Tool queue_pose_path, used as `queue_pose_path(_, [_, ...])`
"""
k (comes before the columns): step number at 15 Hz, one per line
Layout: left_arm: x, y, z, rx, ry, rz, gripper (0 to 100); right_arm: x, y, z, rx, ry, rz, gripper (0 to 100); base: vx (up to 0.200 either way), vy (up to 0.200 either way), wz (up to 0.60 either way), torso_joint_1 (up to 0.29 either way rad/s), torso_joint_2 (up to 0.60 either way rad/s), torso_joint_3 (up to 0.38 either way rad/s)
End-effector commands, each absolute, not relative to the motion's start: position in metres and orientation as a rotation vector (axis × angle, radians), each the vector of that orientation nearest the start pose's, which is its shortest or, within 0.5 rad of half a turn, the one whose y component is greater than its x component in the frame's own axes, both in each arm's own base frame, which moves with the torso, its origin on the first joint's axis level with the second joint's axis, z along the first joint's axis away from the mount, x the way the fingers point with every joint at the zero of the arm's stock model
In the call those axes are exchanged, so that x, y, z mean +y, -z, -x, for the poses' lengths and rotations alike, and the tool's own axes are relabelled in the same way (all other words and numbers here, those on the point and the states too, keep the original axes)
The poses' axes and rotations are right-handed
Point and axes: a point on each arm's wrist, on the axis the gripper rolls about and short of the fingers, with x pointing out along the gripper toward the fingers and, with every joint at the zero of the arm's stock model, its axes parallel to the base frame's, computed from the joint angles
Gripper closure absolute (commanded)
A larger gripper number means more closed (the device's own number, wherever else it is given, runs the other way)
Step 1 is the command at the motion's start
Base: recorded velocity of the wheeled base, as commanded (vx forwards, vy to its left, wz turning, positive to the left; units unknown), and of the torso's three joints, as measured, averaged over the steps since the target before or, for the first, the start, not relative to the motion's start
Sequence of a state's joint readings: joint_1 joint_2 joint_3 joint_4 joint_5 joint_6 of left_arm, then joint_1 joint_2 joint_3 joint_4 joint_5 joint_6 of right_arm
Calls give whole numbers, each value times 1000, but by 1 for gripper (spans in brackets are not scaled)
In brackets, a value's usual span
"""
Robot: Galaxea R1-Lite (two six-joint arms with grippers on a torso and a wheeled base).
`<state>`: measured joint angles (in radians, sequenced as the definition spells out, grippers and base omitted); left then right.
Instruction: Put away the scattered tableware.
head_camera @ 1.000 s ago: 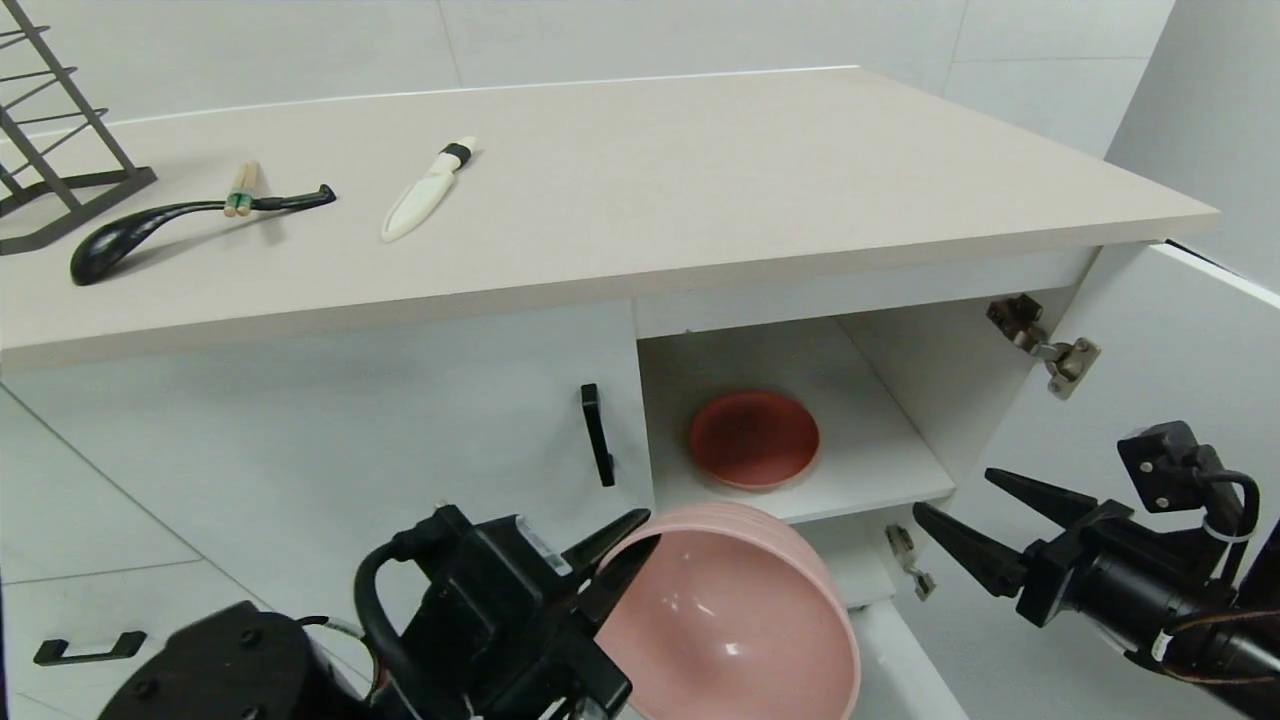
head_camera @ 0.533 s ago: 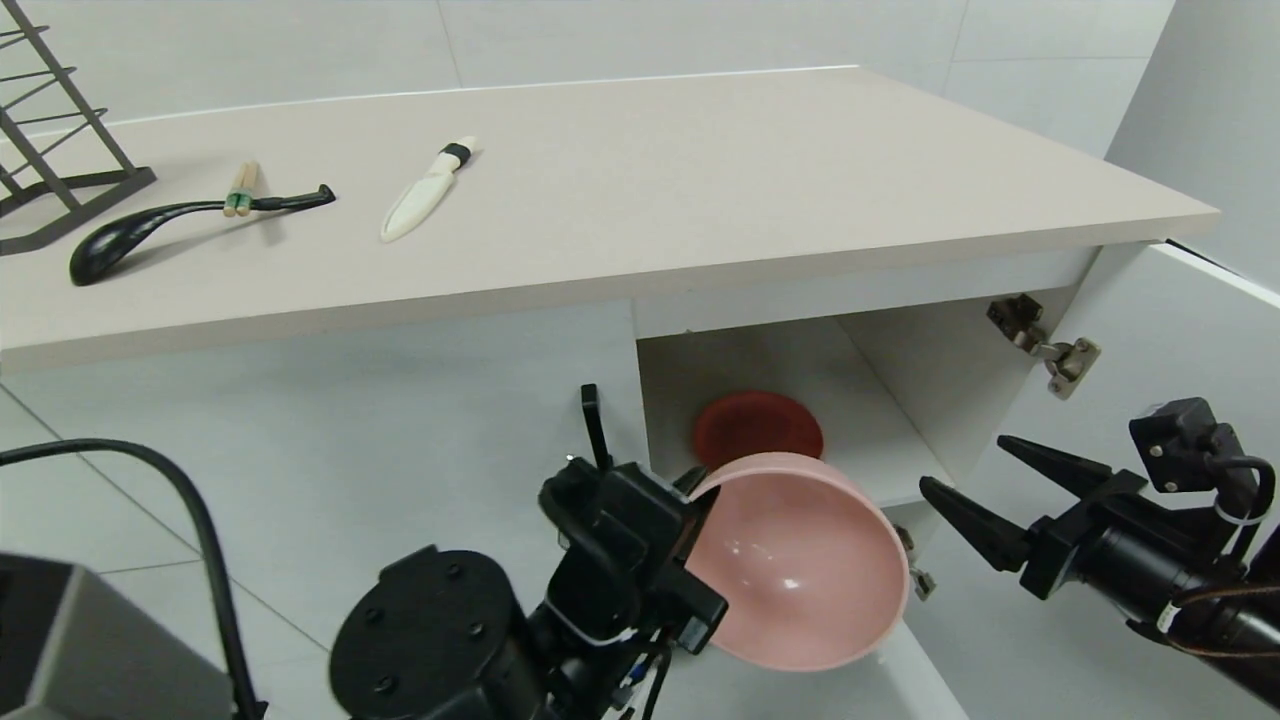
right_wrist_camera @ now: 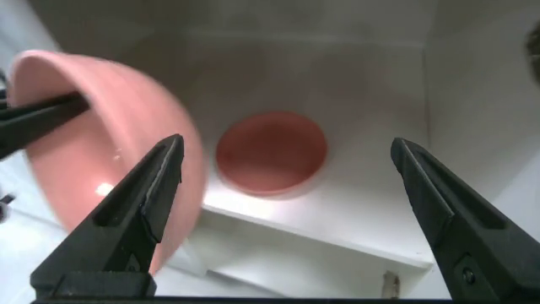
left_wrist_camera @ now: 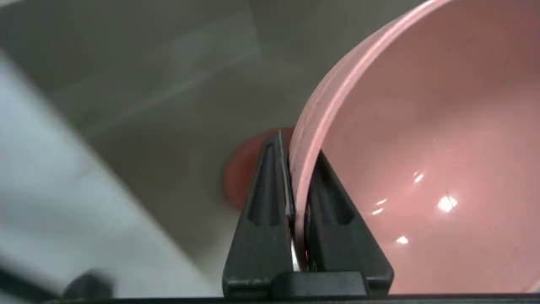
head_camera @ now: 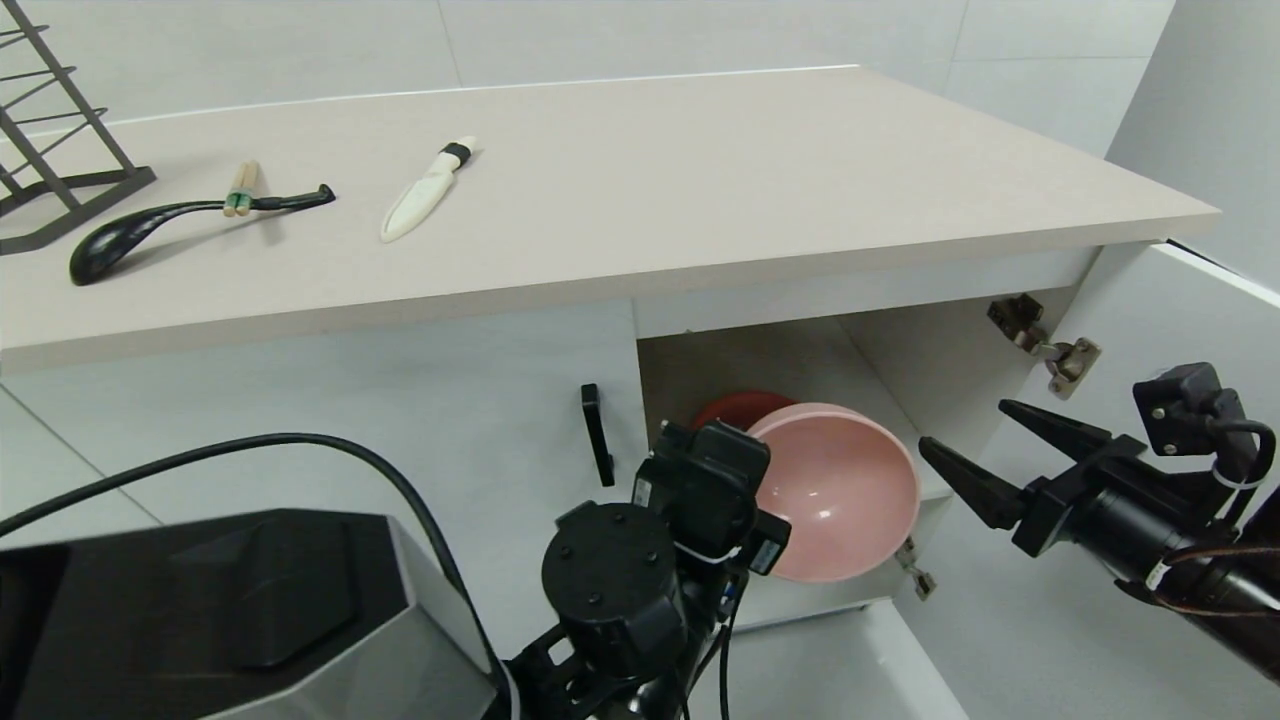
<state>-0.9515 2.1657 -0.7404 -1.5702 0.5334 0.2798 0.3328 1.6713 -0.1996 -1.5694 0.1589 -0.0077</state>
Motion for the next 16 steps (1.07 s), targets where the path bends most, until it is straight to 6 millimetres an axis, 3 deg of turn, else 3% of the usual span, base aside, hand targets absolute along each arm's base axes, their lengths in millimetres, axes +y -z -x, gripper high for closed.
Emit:
queue_pose_path(1, [-303, -84, -234, -151, 388, -188, 100, 72, -144, -214, -112, -468, 1, 0, 0, 0, 0, 0, 0, 0])
queue_pose_path(6, [-303, -85, -248, -167, 358, -162, 100, 71, -149, -217, -135, -457, 0, 0, 0, 0, 0, 0, 0, 0])
queue_pose_path(8, [-317, -96, -259, -230, 348, -118, 100, 78, -134, -217, -76, -486, 47, 0, 0, 0, 0, 0, 0, 0])
queue_pose_path(10, [-323, -95, -263, -241, 348, -109, 100, 80, -122, -221, -35, -484, 91, 0, 0, 0, 0, 0, 0, 0])
queue_pose_path(16, [-332, -89, -266, -250, 363, -103, 100, 84, -116, -238, -24, -477, 92, 0, 0, 0, 0, 0, 0, 0])
